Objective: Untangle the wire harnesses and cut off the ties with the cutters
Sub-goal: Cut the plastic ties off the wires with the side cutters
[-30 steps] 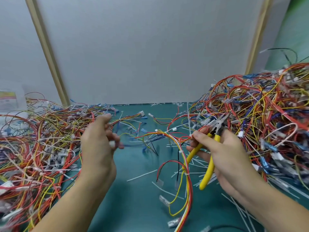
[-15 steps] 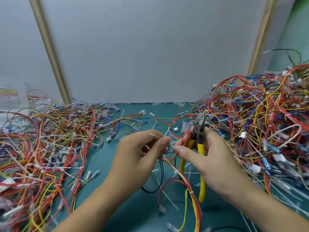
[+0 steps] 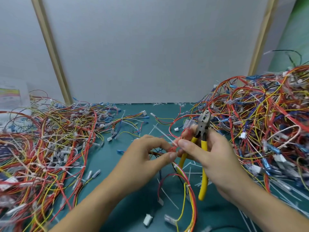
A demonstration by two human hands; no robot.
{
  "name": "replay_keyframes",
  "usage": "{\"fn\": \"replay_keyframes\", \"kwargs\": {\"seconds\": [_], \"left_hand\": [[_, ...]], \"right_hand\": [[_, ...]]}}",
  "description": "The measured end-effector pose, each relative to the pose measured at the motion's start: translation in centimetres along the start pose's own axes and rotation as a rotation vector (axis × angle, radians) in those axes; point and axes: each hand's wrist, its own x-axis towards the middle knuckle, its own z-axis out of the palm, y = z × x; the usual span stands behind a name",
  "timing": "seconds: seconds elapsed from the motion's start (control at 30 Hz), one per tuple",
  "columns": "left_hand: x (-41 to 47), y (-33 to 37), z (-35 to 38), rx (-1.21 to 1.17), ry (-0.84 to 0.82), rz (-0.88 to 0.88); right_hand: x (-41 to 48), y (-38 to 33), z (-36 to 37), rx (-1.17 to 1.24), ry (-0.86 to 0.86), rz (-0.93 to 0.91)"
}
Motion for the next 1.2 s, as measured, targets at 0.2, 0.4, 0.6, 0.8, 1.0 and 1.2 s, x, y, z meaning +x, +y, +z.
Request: {"fn": "replay_keyframes", "kwargs": {"seconds": [0.2, 0.4, 0.6, 0.8, 1.0, 1.2], "left_hand": [[0.6, -0.4, -1.1, 0.17, 0.28, 0.032], [0.7, -0.3, -1.9, 0.242, 0.47, 0.071], [0.7, -0.5, -2.1, 0.004, 0.481, -0.087], [0.6, -0.4, -2.3, 0.143, 0.437, -0.049], [0.3, 0.0, -2.2, 0.229, 0.466, 0.006], [0.2, 0.3, -2.1, 0.213, 0.461, 0.05]], "right_hand": [[0.9, 0.4, -1.2, -0.051, 0.049, 0.079], [-0.2, 0.5, -0.6, -0.261, -0.233, 0.158], [-0.5, -0.5, -1.1, -0.389, -0.439, 0.21], [0.0, -1.4, -2.8, -0.888, -0.304, 0.08], [0.3, -0.4, -2.9, -0.916, -0.156, -0.183], [0.1, -0.4, -2.6, -0.838, -0.092, -0.227]]}}
